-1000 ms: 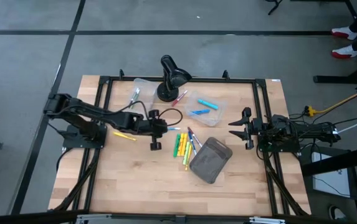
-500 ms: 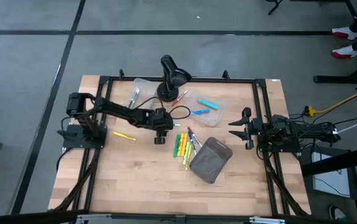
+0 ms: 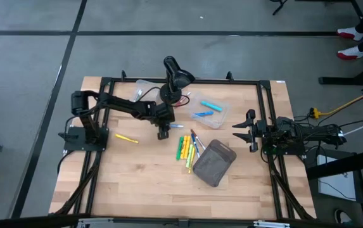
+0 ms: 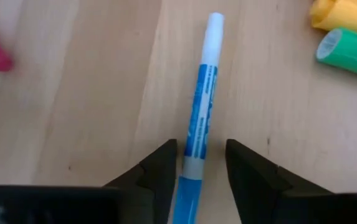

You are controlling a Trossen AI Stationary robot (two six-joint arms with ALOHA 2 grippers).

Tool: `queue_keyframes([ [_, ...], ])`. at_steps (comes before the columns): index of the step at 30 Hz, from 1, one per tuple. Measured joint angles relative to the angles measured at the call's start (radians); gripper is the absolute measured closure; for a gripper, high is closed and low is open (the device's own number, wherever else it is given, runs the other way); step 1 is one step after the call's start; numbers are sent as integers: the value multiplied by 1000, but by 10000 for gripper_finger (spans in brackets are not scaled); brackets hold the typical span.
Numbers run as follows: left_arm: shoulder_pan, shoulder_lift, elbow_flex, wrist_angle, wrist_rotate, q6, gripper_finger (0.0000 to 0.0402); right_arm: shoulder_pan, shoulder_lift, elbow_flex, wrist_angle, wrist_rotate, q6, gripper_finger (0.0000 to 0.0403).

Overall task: Pick & Place Markers
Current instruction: Put the light blue marker pen into the left transparent bin

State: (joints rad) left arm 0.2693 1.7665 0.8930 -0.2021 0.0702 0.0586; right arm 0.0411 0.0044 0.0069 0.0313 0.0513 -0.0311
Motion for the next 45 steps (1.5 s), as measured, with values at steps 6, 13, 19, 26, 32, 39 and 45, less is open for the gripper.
queue_keyframes([
  [6, -27, 35, 5, 2, -50, -73, 345, 0, 0, 0, 0, 0, 0, 246],
  [13, -67, 44, 5, 1, -125, -116, 376, 0, 0, 0, 0, 0, 0, 246],
  [19, -93, 13, 0, 16, -137, -166, 376, 0, 0, 0, 0, 0, 0, 246],
  [26, -131, -54, -4, 6, -98, -196, 376, 0, 0, 0, 0, 0, 0, 246],
  [32, -177, -104, -3, 10, -133, -221, 376, 0, 0, 0, 0, 0, 0, 246],
  [39, -215, -172, -3, 10, -212, -212, 376, 0, 0, 0, 0, 0, 0, 246],
  [45, -218, -239, -2, -3, -327, -186, 376, 0, 0, 0, 0, 0, 0, 246],
])
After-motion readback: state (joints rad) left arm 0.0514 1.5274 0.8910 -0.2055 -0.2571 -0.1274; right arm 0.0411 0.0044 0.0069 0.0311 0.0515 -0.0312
